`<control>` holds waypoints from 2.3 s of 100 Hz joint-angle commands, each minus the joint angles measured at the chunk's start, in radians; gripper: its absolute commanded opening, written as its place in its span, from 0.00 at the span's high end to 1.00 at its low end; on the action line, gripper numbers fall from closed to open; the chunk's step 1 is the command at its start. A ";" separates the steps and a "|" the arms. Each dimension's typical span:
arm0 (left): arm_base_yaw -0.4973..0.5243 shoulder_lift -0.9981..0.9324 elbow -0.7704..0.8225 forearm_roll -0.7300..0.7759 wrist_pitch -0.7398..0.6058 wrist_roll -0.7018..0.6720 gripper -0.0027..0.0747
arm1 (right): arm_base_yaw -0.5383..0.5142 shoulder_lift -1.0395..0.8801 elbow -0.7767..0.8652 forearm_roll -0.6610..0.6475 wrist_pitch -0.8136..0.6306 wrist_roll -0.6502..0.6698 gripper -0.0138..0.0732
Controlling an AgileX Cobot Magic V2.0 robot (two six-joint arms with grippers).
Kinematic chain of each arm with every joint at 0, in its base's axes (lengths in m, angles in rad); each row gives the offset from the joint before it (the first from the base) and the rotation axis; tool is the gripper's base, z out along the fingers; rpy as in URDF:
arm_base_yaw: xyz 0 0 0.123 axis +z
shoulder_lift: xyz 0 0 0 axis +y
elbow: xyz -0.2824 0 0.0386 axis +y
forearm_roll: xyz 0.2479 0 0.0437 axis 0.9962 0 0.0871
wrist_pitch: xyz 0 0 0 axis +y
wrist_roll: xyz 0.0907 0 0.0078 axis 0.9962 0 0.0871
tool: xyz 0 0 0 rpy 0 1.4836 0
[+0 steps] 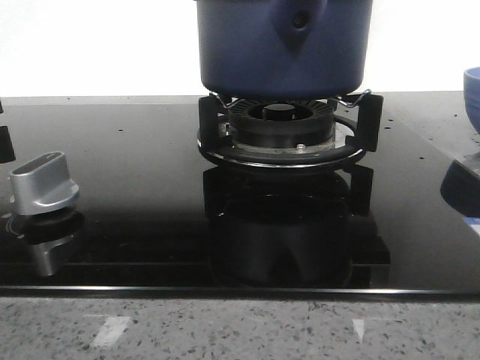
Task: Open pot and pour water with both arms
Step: 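Lower the held glass lid onto the pot with the left gripper, then open the left gripper and raise it away from the lid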
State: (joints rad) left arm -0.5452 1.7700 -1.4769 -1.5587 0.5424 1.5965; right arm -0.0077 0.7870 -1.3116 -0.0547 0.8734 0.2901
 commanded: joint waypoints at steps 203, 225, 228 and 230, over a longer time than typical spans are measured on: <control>-0.004 -0.989 0.721 -0.124 -0.621 0.081 0.99 | 0.032 -0.564 0.696 -0.051 -0.549 -0.185 0.93; -0.004 -1.264 0.980 -0.124 -0.764 0.081 0.99 | 0.032 -0.747 0.916 -0.051 -0.654 -0.185 0.93; -0.004 -1.298 1.005 -0.126 -0.767 0.081 0.99 | 0.032 -0.762 0.931 -0.049 -0.654 -0.185 0.93; -0.004 -1.322 1.023 -0.126 -0.768 0.081 0.99 | 0.032 -0.771 0.941 -0.049 -0.654 -0.185 0.93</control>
State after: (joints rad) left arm -0.5452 0.5339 -0.4941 -1.6875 -0.2099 1.6785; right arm 0.0222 0.0463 -0.3969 -0.0880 0.3238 0.1174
